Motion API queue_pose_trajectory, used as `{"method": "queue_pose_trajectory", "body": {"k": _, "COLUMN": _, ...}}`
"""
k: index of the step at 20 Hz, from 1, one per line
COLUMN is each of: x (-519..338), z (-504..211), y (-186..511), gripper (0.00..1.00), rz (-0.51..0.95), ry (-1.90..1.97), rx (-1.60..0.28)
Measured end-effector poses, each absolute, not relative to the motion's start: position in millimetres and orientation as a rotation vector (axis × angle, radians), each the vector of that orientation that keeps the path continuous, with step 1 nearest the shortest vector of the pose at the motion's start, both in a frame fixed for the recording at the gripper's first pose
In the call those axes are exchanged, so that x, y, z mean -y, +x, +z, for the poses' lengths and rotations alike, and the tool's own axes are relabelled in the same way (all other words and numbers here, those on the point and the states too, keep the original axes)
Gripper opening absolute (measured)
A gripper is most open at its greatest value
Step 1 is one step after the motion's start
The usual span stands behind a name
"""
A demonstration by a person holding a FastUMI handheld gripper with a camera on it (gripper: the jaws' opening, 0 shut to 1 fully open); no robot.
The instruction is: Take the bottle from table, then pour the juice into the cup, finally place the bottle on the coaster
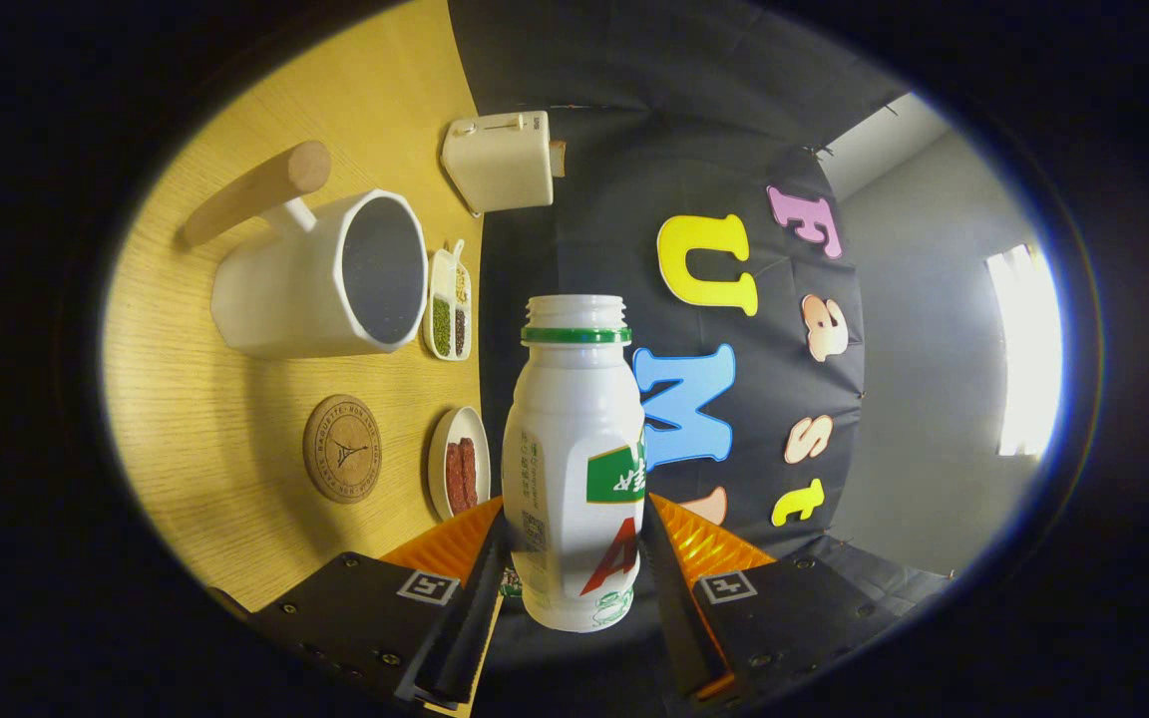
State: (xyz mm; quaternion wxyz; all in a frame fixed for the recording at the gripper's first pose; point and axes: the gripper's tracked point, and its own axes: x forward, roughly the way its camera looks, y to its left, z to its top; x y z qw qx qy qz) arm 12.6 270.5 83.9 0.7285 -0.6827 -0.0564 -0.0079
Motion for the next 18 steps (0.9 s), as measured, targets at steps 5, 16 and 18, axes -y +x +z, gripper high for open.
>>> {"method": "queue_pose_trajectory", "body": {"k": 5, "x": -268.4, "z": 84.3, "y": 14.3, "gripper": 0.73, "rz": -0.024, "ry": -1.529, "rx": 0.121}}
{"method": "queue_pose_trajectory", "body": {"k": 16, "x": -269.9, "z": 85.9, "y": 16.2, "gripper": 0.73, "rz": -0.038, "ry": -1.588, "rx": 0.149}}
{"method": "queue_pose_trajectory", "body": {"k": 18, "x": -269.6, "z": 85.6, "y": 17.8, "gripper": 0.73, "rz": -0.035, "ry": -1.590, "rx": 0.147}}
